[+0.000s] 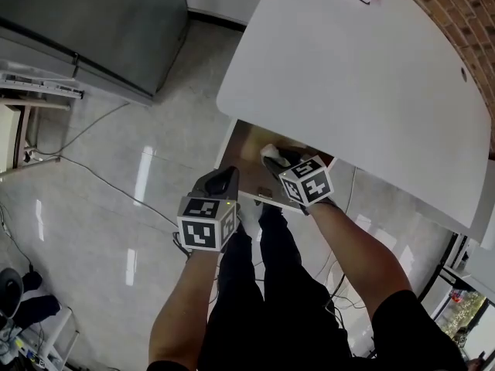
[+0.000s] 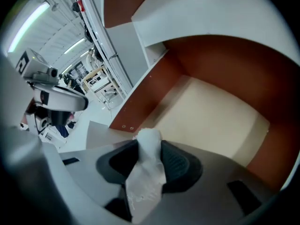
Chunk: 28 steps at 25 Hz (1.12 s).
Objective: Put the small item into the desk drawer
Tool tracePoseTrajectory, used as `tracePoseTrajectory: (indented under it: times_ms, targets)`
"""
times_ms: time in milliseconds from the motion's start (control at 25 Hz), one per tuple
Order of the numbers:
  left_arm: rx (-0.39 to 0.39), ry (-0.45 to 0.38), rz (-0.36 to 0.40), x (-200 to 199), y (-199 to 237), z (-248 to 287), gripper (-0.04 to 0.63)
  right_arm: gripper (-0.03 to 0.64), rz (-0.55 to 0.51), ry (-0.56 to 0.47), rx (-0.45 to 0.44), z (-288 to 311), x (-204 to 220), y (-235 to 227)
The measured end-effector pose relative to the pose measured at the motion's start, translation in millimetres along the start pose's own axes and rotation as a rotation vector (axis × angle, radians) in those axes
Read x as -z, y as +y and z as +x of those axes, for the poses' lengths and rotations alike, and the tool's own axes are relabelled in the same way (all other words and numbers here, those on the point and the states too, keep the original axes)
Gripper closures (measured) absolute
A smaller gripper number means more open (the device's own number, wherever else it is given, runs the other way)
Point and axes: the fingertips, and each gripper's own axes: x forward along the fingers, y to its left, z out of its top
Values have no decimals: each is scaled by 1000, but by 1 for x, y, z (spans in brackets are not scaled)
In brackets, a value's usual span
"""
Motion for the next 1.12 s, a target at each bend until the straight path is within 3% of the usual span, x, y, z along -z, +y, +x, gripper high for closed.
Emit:
tracePoseTrajectory:
  times_ms: [600,880,1120]
  targets:
    - [-15,20,-4,12,-3,-18,584,459,2,125,88,24,31,-18]
    - [-21,25,-2,17,-7,-33,584,459,-22,80,205,22,9,-44]
    - [-38,62,1,28,-5,-46,584,457,15,75,208,12,15,-48]
